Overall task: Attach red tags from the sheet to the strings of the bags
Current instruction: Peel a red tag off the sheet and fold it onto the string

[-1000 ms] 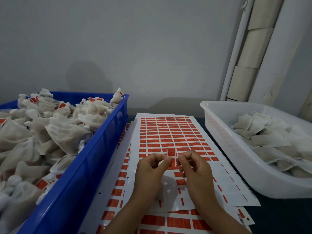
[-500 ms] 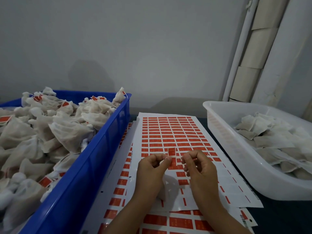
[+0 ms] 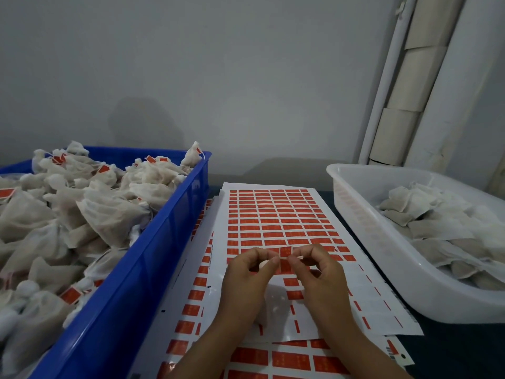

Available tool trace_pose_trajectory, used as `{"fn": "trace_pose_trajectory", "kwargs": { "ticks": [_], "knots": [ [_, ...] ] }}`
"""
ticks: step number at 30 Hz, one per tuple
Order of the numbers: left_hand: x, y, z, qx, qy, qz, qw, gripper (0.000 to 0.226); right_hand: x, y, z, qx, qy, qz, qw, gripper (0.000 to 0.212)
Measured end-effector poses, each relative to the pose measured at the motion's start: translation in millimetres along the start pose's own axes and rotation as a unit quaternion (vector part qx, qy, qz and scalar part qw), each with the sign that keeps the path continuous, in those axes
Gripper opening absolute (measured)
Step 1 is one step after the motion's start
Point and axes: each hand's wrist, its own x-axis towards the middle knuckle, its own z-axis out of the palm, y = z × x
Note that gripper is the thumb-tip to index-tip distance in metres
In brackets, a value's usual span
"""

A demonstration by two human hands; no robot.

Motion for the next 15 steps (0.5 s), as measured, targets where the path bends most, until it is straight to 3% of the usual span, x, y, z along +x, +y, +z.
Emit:
{"fn": "trace_pose_trajectory", "kwargs": {
  "ticks": [6,9,12,15],
  "knots": [
    [-1,1,-1,0.03,0.031,0.038,0.998,0.017,5,-4,-7,-0.044,0.008,-0.045,0.998,0.017],
    [1,2,-2,-0.001,0.034,-0.019,0.999,0.01,8,-9,-15,-0.111,0.016,-0.15,0.982,0.018],
    [0,5,-2,-0.035,0.006,-0.083,0.996,0.026,13,-9,-22,-0.179,0.032,-0.27,0.946,0.006],
    [0,13,-2,-0.081,-0.012,-0.131,0.988,0.028,13,-7,-28,-0.194,0.023,-0.312,0.93,0.039]
  ]
}}
